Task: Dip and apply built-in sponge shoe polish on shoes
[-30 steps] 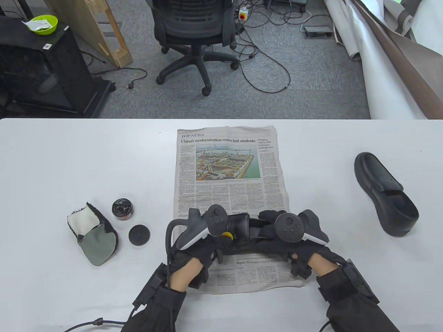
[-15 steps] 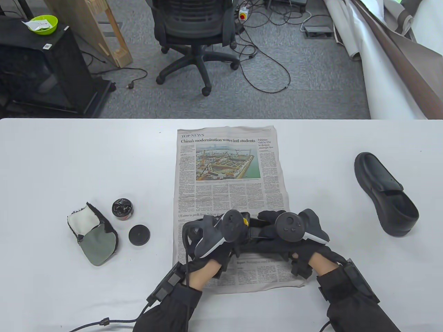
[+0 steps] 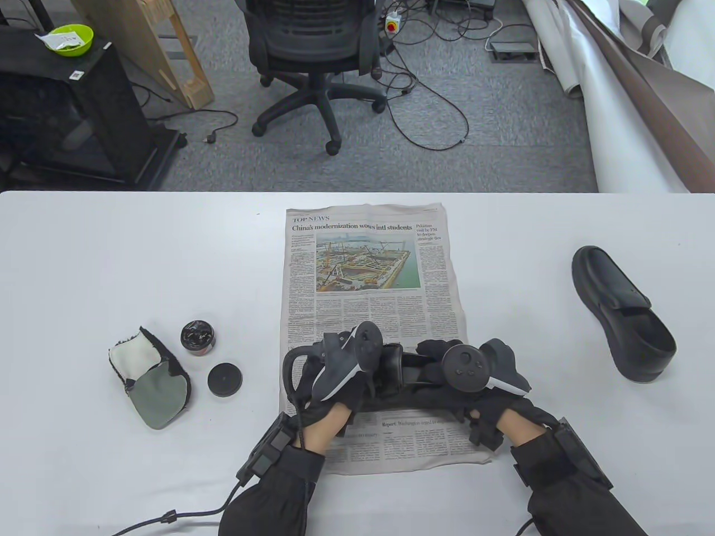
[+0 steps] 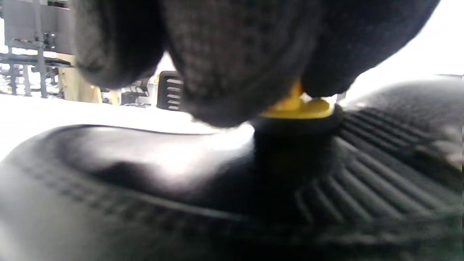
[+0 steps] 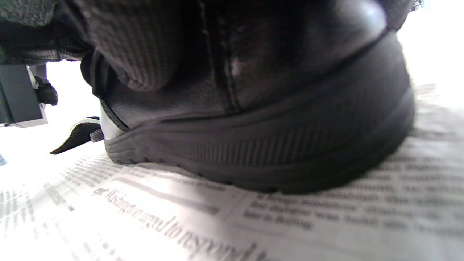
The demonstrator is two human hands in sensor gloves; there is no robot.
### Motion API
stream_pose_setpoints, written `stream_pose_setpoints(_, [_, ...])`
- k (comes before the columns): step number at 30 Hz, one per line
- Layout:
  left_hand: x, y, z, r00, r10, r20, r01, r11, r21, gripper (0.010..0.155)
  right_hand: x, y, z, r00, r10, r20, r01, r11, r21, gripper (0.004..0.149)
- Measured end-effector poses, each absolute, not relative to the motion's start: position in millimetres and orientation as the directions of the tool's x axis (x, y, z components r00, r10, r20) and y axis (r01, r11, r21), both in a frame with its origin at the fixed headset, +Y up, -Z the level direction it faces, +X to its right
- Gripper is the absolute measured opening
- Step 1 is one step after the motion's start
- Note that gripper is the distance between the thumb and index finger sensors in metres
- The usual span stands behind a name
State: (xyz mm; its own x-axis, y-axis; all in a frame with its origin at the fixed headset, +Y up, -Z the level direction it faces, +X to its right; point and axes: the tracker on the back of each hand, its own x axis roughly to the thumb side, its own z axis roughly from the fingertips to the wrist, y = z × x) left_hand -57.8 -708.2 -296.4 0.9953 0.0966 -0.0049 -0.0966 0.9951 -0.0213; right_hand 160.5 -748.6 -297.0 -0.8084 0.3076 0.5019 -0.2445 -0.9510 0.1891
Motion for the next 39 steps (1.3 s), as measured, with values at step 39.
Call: stream_pose_setpoints(39, [-86.0, -706.5, -298.7, 0.996, 0.004, -0.094, -0.014, 0.995, -0.099, 0.048, 159.3, -748.5, -297.0, -0.811, 0.300, 0.502, -0.234, -0.953, 0.192, 0.041])
